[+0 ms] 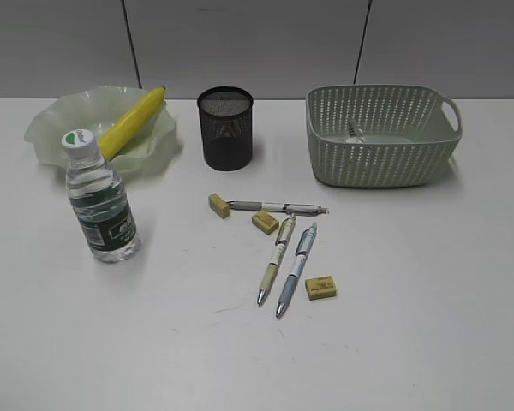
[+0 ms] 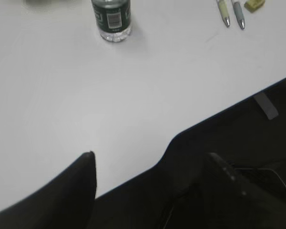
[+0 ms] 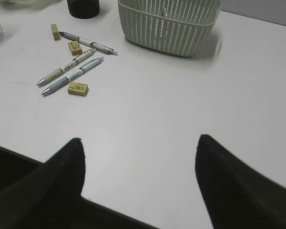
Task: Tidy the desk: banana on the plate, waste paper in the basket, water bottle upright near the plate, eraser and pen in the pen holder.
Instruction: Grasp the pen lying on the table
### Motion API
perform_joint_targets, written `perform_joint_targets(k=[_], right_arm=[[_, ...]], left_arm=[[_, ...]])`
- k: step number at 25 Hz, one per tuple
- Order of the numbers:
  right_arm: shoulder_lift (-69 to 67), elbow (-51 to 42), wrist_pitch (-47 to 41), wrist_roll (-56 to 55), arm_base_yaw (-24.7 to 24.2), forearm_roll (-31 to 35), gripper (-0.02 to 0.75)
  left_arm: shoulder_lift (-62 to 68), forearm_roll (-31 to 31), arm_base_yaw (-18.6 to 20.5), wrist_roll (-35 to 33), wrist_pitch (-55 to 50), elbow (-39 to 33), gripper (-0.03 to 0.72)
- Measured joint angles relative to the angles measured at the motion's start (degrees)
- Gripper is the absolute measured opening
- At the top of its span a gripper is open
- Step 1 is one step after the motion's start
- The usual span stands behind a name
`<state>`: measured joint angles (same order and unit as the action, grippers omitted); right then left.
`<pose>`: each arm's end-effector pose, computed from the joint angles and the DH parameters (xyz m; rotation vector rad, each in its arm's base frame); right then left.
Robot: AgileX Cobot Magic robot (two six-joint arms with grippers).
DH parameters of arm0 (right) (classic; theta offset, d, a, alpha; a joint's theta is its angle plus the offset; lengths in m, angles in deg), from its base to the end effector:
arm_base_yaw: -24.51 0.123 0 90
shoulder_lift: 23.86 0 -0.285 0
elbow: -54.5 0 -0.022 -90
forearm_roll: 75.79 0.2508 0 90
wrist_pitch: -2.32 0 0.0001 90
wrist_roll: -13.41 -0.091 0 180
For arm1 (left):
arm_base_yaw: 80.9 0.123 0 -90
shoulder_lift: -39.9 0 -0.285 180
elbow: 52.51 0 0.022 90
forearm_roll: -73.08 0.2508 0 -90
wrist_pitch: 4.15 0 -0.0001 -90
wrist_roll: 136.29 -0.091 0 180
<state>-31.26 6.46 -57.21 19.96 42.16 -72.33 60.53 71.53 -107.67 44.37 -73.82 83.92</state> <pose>-0.0073 0.0026 0.2817 -0.4240 1.9654 0.1956 0.0124 -0.0088 0.2893 0.5329 2.2910 -0.2710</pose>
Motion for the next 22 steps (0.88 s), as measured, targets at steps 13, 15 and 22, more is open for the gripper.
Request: perform_joint_targets(k=[13, 15, 22], right_arm=[[0.0, 0.0, 0.1, 0.0, 0.0, 0.2, 0.567], [-1.1, 0.2, 0.3, 0.1, 0.0, 0.3, 0.567], [-16.7, 3.6, 8.2, 5.8, 0.0, 1.4, 0.567]], left_arm=[[-13.3, 0.0, 0.0, 0.0, -0.6, 0.2, 0.449], [-13.3, 0.7, 0.0, 0.0, -0.6, 0.2, 0.446], [-13.3, 2.0, 0.0, 0.0, -0.6, 0.1, 0.445]])
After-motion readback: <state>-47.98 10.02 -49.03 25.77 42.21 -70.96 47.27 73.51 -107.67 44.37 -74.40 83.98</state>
